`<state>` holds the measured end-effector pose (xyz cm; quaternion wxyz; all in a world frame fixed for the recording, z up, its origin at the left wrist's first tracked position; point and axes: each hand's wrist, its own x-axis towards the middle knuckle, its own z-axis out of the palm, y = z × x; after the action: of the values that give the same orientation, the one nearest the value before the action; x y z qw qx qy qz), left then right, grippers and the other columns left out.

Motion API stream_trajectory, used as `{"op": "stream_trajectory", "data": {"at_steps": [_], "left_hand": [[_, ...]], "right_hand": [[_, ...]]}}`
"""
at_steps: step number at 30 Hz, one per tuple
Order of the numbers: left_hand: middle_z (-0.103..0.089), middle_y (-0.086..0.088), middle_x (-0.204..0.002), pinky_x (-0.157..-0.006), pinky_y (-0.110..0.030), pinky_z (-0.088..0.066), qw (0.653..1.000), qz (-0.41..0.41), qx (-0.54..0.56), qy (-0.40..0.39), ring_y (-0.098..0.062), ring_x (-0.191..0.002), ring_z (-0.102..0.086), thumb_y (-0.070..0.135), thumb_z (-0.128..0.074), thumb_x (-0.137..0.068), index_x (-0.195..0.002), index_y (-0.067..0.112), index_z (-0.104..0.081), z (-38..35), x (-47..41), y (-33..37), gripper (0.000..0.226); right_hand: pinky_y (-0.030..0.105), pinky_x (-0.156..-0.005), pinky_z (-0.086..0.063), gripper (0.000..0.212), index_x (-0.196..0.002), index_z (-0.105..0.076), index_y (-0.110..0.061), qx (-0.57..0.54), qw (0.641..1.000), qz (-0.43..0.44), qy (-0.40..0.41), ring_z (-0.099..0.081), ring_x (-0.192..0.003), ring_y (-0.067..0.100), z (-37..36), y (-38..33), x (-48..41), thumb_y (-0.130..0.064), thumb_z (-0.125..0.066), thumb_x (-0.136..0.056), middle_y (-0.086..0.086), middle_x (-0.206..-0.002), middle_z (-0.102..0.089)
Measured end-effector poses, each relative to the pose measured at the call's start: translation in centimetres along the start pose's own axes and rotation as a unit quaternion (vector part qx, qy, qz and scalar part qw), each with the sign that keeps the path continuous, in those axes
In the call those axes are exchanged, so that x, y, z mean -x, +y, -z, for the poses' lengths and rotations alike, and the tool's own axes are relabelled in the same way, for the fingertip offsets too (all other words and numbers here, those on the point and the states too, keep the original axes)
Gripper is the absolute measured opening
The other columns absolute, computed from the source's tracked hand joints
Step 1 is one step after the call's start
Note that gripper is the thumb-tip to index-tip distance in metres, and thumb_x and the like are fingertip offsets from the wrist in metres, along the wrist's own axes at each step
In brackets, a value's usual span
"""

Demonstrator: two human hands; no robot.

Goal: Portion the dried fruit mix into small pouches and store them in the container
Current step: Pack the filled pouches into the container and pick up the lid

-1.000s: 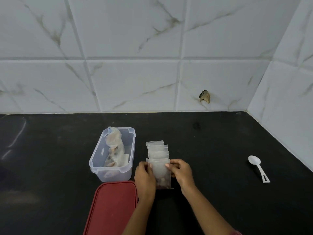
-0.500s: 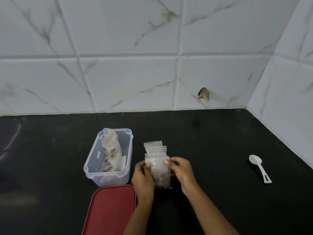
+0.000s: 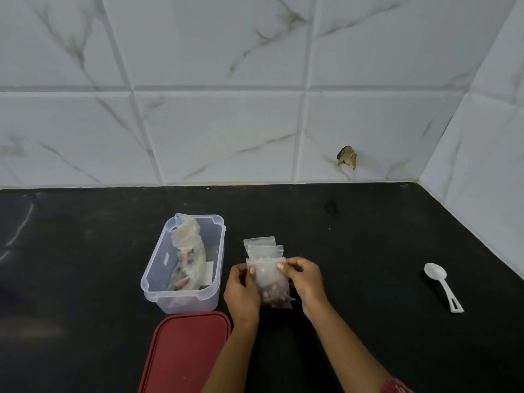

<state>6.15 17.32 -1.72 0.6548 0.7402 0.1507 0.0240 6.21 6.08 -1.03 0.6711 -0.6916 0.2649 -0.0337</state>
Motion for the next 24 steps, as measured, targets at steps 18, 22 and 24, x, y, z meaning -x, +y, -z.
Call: {"op": "stream_trajectory", "data": {"at_steps": [18, 22, 24], "left_hand": [[-0.065, -0.008, -0.098, -0.088, -0.047, -0.053, 0.997, 0.063, 0.037, -0.007, -0.026, -0.094, -0.062, 0.021, -0.057, -0.092, -0.100, 0.013, -0.063, -0.9, -2.3, 2.5, 0.013], [-0.064, -0.010, -0.100, -0.083, -0.044, -0.055, 0.998, 0.062, 0.033, -0.009, -0.025, -0.091, -0.062, 0.022, -0.056, -0.092, -0.086, 0.021, -0.060, -1.1, -2.8, 2.4, 0.007], [-0.063, -0.008, -0.100, -0.079, -0.039, -0.054, 0.997, 0.067, 0.036, -0.010, -0.024, -0.091, -0.061, 0.022, -0.055, -0.093, -0.087, 0.020, -0.060, -1.1, -3.0, 2.4, 0.008]], "right_hand": [[0.038, -0.074, -0.056, 0.017, -0.098, -0.064, -0.003, -0.116, 0.989, -0.083, -0.033, -0.065, -0.083, 0.025, 0.4, -3.1, -1.8, -0.001, -0.067, -0.081, 0.012, -0.091, -0.067], [0.045, -0.082, -0.056, 0.021, -0.099, -0.065, -0.002, -0.105, 0.991, -0.075, -0.017, -0.066, -0.090, 0.030, -0.1, -3.0, -2.7, -0.001, -0.070, -0.079, 0.014, -0.095, -0.067], [0.047, -0.086, -0.055, 0.020, -0.098, -0.065, -0.002, -0.091, 0.993, -0.077, -0.012, -0.066, -0.093, 0.032, -0.3, -2.9, -3.0, -0.002, -0.070, -0.079, 0.014, -0.096, -0.067]]}}
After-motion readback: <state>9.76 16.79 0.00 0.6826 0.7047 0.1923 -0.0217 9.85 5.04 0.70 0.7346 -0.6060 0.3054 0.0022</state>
